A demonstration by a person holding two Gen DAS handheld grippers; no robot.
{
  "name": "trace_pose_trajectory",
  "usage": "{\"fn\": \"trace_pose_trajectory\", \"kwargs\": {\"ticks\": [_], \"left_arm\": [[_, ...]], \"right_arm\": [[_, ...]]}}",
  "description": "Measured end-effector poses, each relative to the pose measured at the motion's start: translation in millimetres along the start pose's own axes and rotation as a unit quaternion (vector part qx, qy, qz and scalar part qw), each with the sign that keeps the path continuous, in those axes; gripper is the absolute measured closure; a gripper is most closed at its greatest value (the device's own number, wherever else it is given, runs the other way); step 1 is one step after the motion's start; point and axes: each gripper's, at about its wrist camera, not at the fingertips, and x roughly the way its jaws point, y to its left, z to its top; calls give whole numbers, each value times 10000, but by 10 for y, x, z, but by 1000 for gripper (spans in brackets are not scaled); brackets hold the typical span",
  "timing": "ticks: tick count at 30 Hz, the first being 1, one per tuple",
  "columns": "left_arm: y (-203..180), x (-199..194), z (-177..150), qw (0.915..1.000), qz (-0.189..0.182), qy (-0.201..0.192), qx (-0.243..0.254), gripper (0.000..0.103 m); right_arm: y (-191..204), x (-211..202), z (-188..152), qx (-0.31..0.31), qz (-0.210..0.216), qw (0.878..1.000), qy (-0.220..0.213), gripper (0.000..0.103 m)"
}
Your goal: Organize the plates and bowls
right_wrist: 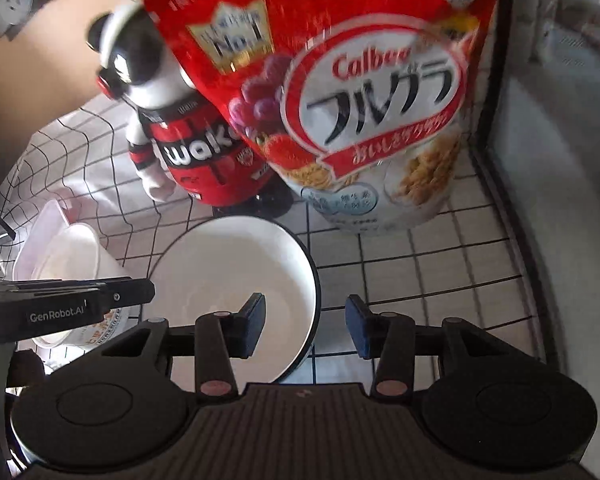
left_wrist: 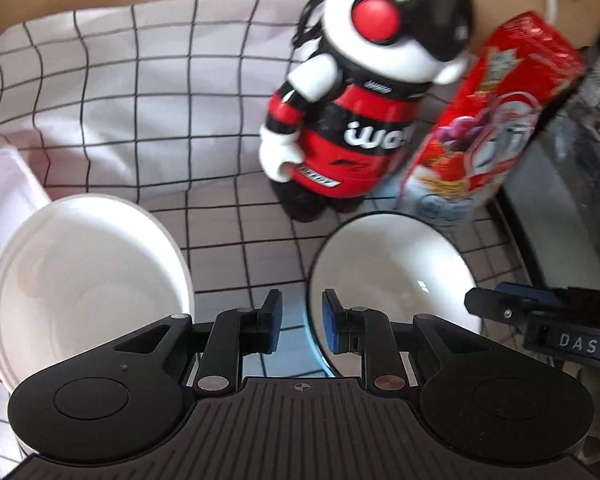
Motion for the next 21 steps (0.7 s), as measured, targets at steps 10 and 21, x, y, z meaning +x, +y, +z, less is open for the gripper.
{"fn": "trace_pose_trajectory", "kwargs": {"ticks": [10, 21], "left_arm": [[2, 458, 62, 9988, 101, 471, -10, 78], [-135, 692, 4, 9975, 28, 702, 63, 81]], "right_arm": [[-36, 598, 9, 211, 417, 9968, 649, 64], [-37, 746, 13, 78, 439, 9954, 847, 71]]}}
